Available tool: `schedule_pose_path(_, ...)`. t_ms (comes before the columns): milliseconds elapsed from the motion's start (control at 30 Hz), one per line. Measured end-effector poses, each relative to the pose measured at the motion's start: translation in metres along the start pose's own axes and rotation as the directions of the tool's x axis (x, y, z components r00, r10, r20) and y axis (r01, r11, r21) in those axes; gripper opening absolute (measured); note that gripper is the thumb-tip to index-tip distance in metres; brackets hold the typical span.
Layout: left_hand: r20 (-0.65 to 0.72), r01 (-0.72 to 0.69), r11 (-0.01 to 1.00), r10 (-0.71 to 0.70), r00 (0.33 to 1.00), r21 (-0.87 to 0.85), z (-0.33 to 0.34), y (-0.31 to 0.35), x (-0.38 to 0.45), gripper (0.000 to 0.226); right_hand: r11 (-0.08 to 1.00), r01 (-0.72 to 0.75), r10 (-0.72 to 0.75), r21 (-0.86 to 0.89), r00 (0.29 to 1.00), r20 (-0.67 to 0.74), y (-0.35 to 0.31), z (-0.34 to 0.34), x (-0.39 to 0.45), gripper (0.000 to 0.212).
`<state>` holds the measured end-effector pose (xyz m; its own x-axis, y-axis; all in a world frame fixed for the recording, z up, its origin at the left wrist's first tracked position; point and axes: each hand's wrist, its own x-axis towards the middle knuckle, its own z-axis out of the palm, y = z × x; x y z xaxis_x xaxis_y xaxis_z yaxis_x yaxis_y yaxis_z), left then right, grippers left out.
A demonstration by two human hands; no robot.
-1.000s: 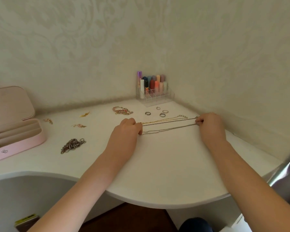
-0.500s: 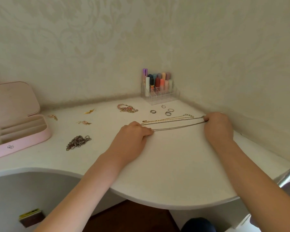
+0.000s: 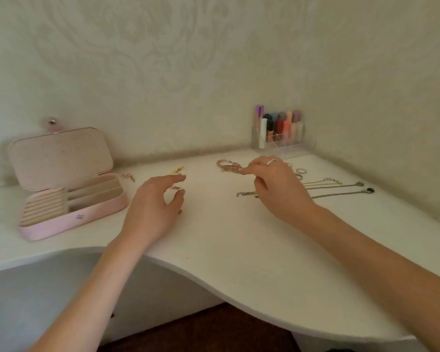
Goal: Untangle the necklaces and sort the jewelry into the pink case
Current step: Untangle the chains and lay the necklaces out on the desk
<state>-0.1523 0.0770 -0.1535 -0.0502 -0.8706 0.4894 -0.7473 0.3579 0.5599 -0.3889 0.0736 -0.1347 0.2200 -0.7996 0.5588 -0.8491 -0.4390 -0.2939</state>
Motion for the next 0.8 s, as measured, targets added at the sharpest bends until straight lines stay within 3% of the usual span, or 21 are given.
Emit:
schedule_pose_path(100, 0.125, 0.0, 0.991, -0.017, 0.992, 0.132, -0.023, -0.021, -0.003, 0.029, 0.97, 0.142, -0.201, 0.197, 0.926, 0.321, -0.052, 0.033, 0.03, 0.032)
schedule_pose_path(200, 0.272, -0.01, 0.987, -0.035, 0.962, 0.161, -0.036, -0.043, -0.009, 0.026, 0.95, 0.089, -0.24, 0.301, 0.825, 0.512, -0.082, 0.06, 0.049, 0.033)
schedule_pose_path(267, 0.221, -0.009, 0.993, -0.018, 0.975, 0.117, -0.039, -0.052, -0.012, 0.014, 0.926, 0.024, -0.227, 0.376, 0.833, 0.505, -0.089, 0.077, 0.053, 0.028)
schedule_pose_path(433, 0.164, 0.098, 0.991, -0.082, 0.983, -0.094, -0.035, -0.061, -0.002, 0.014, 0.842, -0.102, -0.142, 0.53, 0.905, 0.401, -0.084, 0.095, 0.052, 0.014)
schedule_pose_path(533, 0.189, 0.139, 0.967, -0.099, 0.977, -0.214, -0.028, -0.054, 0.012, 0.016, 0.72, -0.203, -0.027, 0.664, 0.948, 0.318, -0.08, 0.097, 0.05, 0.018)
schedule_pose_path(633, 0.164, 0.203, 0.915, -0.154, 0.974, -0.348, -0.02, -0.049, 0.023, 0.012, 0.529, -0.29, 0.108, 0.797, 0.955, 0.276, -0.076, 0.094, 0.051, 0.013)
schedule_pose_path(733, 0.172, 0.272, 0.726, -0.211, 0.962, -0.632, -0.019, -0.048, 0.026, 0.014, 0.287, -0.397, 0.161, 0.872, 0.917, 0.365, -0.074, 0.09, 0.053, 0.01)
schedule_pose_path(800, 0.187, 0.292, 0.621, -0.229, 0.955, -0.727, -0.021, -0.048, 0.025, 0.017, 0.134, -0.459, 0.179, 0.878, 0.883, 0.434, -0.074, 0.088, 0.055, 0.01)
